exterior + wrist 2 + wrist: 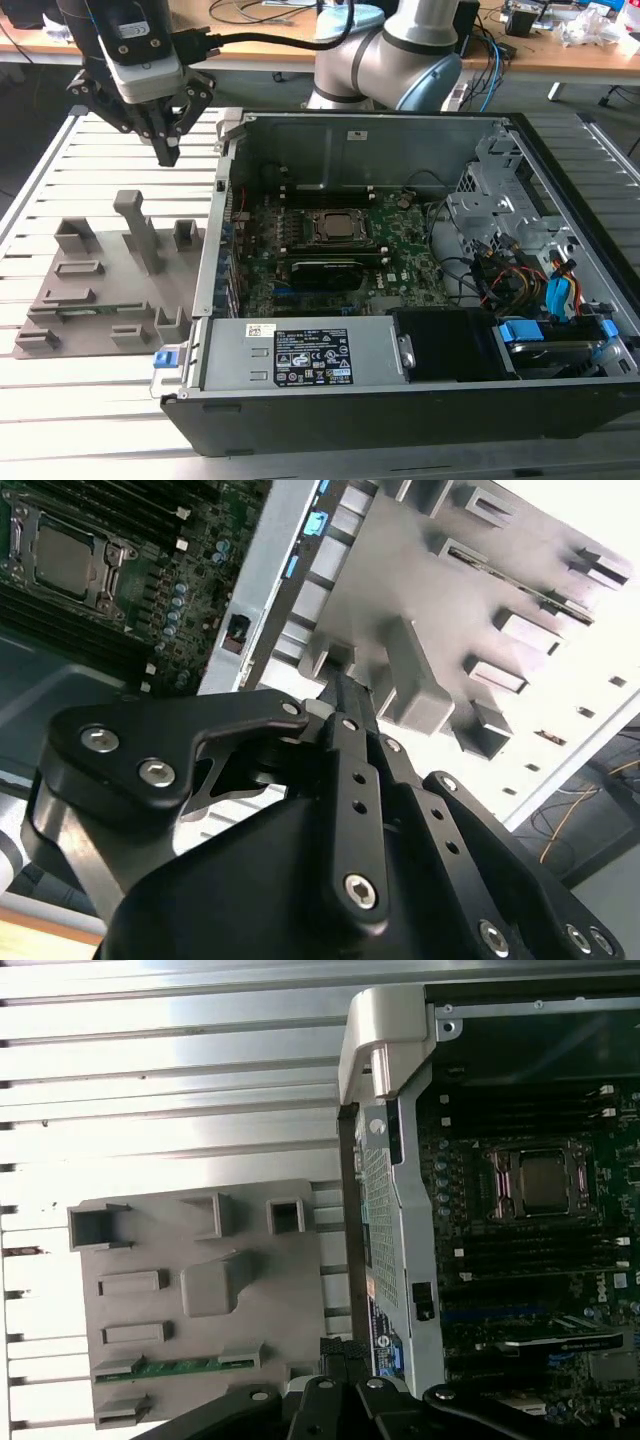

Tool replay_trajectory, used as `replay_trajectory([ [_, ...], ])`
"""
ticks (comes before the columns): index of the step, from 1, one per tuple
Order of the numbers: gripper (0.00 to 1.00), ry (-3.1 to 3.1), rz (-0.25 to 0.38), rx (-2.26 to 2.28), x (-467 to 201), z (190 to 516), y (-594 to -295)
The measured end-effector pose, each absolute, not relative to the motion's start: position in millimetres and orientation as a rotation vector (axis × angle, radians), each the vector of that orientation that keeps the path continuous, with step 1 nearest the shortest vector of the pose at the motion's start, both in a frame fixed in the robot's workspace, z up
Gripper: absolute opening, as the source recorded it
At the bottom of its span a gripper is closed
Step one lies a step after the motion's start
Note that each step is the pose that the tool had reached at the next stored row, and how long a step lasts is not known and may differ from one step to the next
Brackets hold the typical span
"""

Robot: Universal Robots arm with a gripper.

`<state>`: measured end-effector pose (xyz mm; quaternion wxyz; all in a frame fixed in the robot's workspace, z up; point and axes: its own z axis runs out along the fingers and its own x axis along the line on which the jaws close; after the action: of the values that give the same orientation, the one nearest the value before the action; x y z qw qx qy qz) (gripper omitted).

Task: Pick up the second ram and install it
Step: 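Reach for the second ram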

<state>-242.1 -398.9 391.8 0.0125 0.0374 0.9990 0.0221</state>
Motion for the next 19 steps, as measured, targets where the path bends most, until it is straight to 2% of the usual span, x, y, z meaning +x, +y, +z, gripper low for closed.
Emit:
replay_trajectory([
  [19,0.11,3.114,0.069,0.117,-283,391,-399],
])
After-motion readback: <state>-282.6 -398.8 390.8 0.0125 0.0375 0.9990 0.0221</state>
